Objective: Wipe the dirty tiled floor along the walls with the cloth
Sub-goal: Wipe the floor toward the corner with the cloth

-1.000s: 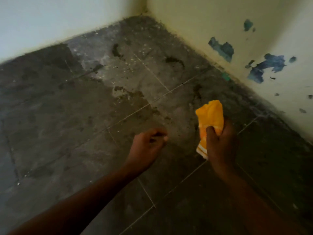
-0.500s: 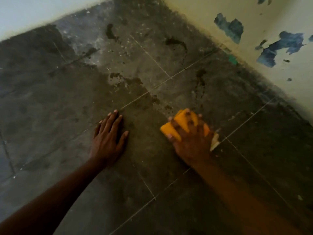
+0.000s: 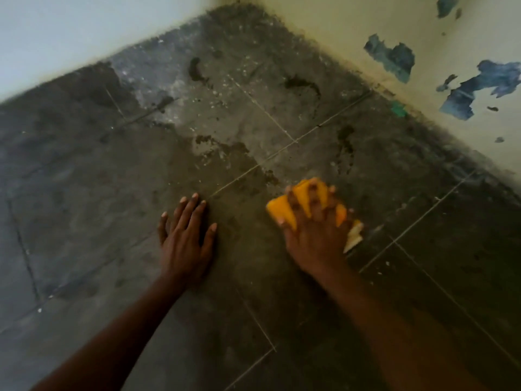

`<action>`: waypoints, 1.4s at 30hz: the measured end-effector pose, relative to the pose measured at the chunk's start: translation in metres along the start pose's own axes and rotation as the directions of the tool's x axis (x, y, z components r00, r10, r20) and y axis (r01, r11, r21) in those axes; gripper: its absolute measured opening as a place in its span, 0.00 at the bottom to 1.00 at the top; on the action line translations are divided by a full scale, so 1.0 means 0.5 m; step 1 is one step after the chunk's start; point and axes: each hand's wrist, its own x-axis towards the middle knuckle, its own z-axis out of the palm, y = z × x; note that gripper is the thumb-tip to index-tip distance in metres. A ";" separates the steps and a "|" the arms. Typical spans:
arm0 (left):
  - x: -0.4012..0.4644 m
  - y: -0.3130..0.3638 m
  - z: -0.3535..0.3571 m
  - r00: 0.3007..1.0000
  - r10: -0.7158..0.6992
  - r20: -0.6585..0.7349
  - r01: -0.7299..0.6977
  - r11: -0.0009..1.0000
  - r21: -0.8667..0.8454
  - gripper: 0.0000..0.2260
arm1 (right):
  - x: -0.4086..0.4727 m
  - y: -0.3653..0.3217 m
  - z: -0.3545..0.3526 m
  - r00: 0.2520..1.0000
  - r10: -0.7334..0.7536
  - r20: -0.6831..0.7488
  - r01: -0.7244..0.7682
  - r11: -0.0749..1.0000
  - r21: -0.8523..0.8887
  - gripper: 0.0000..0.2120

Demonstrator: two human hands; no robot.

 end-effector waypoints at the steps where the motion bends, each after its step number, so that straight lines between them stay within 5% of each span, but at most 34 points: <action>1: 0.004 -0.009 -0.004 1.000 -0.015 -0.006 0.015 1.000 0.008 0.30 | -0.048 -0.022 0.007 0.994 -0.106 0.024 0.107 0.993 -0.044 0.33; 3: 0.011 -0.022 -0.011 1.000 -0.013 0.006 0.013 0.999 0.034 0.31 | -0.139 -0.005 0.006 0.967 -0.246 0.059 0.251 0.965 -0.080 0.34; 5: 0.011 -0.025 -0.008 1.000 -0.001 -0.003 0.001 1.000 0.023 0.31 | -0.179 0.064 -0.003 0.970 -0.235 0.062 0.239 0.967 -0.091 0.32; 10: 0.014 -0.025 0.000 1.000 -0.012 -0.026 0.012 1.000 0.014 0.30 | -0.010 0.117 -0.026 0.972 0.230 0.043 -0.229 0.973 -0.025 0.36; 12: 0.009 -0.027 0.004 1.000 -0.020 -0.022 0.020 1.000 0.016 0.30 | 0.061 0.055 -0.010 0.959 0.282 0.036 -0.283 0.959 0.029 0.37; 17: 0.005 -0.025 -0.004 1.000 -0.017 -0.013 0.017 1.000 0.024 0.30 | -0.010 -0.093 0.014 0.992 -0.117 0.057 0.120 0.991 -0.053 0.41; 20: 0.008 -0.025 -0.008 1.000 -0.007 -0.018 0.008 1.000 0.025 0.30 | -0.112 -0.040 0.016 0.969 -0.246 0.040 0.248 0.966 -0.072 0.40; 24: 0.007 -0.028 0.000 0.999 -0.014 -0.032 0.016 0.998 0.068 0.30 | -0.038 0.087 -0.007 0.997 0.050 0.058 -0.043 0.993 -0.112 0.36; 28: 0.011 -0.027 0.009 0.999 -0.017 -0.027 0.019 0.997 0.078 0.30 | 0.131 0.015 -0.010 0.962 0.271 0.040 -0.273 0.962 0.030 0.36; 33: 0.014 -0.029 0.008 0.998 -0.050 -0.030 0.049 0.999 -0.013 0.30 | 0.100 -0.171 0.020 0.971 -0.193 0.140 0.198 0.980 -0.024 0.36; 36: 0.010 -0.030 -0.003 0.999 -0.035 -0.026 0.034 0.999 -0.038 0.30 | -0.005 -0.117 0.017 0.950 -0.303 0.079 0.308 0.950 -0.058 0.35; 42: 0.025 -0.040 0.001 0.999 -0.026 0.018 0.026 0.999 0.020 0.30 | 0.142 -0.024 0.001 0.992 0.127 0.027 -0.126 0.991 -0.038 0.34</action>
